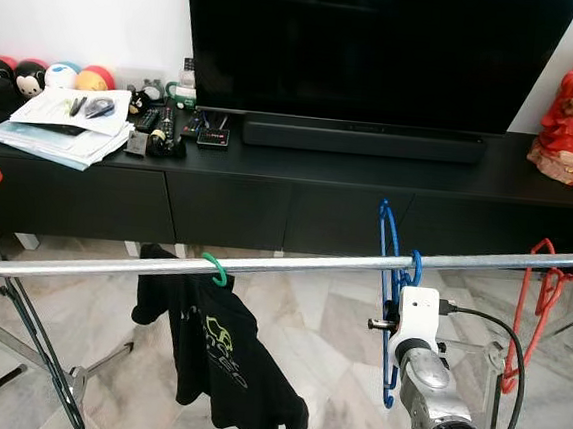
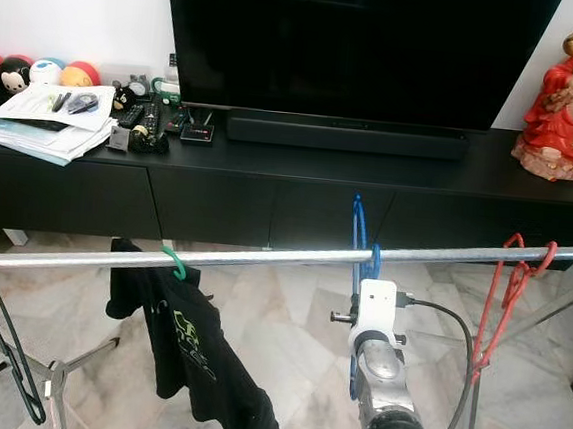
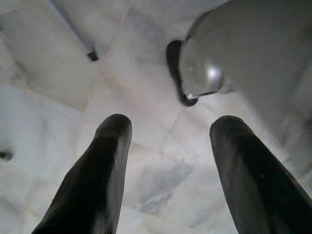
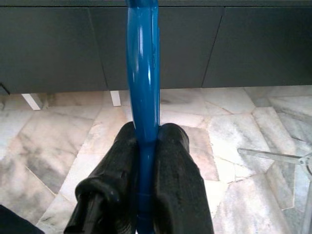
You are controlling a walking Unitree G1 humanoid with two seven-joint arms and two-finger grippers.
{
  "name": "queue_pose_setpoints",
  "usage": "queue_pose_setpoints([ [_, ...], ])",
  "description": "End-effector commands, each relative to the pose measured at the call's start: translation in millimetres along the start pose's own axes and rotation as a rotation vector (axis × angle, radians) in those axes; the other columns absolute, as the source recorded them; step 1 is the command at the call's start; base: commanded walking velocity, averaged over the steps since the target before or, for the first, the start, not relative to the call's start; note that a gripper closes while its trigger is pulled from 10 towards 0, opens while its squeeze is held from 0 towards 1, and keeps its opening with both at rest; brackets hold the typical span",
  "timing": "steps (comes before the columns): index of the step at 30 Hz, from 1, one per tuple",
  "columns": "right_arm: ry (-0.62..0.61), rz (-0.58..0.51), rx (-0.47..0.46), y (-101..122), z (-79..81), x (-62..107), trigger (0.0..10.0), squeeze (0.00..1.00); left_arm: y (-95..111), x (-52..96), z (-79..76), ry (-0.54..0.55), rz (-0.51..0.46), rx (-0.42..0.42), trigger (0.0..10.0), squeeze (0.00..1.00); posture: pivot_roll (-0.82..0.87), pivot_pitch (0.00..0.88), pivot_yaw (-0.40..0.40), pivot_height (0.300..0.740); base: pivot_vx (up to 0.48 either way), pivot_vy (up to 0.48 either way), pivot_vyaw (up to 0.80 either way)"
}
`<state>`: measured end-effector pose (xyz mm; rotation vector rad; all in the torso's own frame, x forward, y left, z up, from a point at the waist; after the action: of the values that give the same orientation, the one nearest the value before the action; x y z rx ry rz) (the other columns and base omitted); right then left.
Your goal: Hang hanger
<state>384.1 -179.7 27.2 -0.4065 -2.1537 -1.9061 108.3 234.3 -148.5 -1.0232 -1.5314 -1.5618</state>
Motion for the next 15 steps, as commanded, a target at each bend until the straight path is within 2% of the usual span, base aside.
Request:
queue_pose_setpoints([
  [1,0.01,0.038,-0.017,-6.0,0.1,0.0,10.0,0.0,-2.1,-4.4,-14.2,-0.007,0.024,-0.017,10.0,0.0,-0.01,0.086,-0.022,0.721,0.0,0.0,0.0],
  [3,0.012,0.039,-0.021,-6.0,0.1,-0.1,10.0,0.0,-0.8,-5.7,-18.0,-0.01,0.022,-0.018,10.0,0.0,-0.01,0.086,-0.022,0.721,0.0,0.0,0.0],
  [4,0.018,0.044,-0.028,-6.9,0.7,0.0,10.0,0.02,2.5,-8.6,-26.7,-0.017,0.018,-0.021,10.0,0.0,-0.01,0.086,-0.022,0.721,0.0,0.0,0.0],
  [5,0.019,0.045,-0.027,-7.3,0.6,0.2,10.0,0.77,4.1,-9.8,-30.4,-0.019,0.016,-0.022,10.0,0.0,-0.01,0.089,-0.022,0.721,0.0,0.0,0.0],
  [6,0.019,0.046,-0.027,-8.0,0.5,0.4,10.0,0.96,6.9,-11.5,-35.1,-0.022,0.012,-0.022,10.0,0.0,-0.01,0.088,-0.023,0.721,0.0,0.0,0.0],
  [7,0.017,0.047,-0.027,-8.8,0.2,0.7,10.0,1.0,10.1,-13.1,-39.6,-0.026,0.008,-0.023,10.0,0.0,-0.01,0.089,-0.023,0.721,0.0,0.0,0.0],
  [10,0.018,0.038,-0.036,-10.2,0.6,1.8,10.0,1.0,19.1,-17.3,-51.7,-0.031,-0.003,-0.027,10.0,0.0,-0.01,0.092,-0.023,0.721,0.0,0.0,0.0],
  [15,0.009,0.02,-0.041,-10.4,-0.2,3.0,10.0,1.0,26.0,-20.5,-62.1,-0.031,-0.008,-0.033,10.0,0.0,-0.01,0.094,-0.022,0.721,0.0,0.0,0.0],
])
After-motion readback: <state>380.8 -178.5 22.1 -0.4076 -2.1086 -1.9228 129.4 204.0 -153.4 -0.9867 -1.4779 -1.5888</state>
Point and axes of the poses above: a point about 5 cm out from each wrist's last joint towards the gripper, its own x axis pointing back from the gripper into the wrist, its own y axis along the axis of the wrist's last joint, z = x × y, the point moved 5 cm from there along -x, pointing out of the wrist towards the gripper, and after that the axes turned 4 degrees about x, right-handed, at the moved point
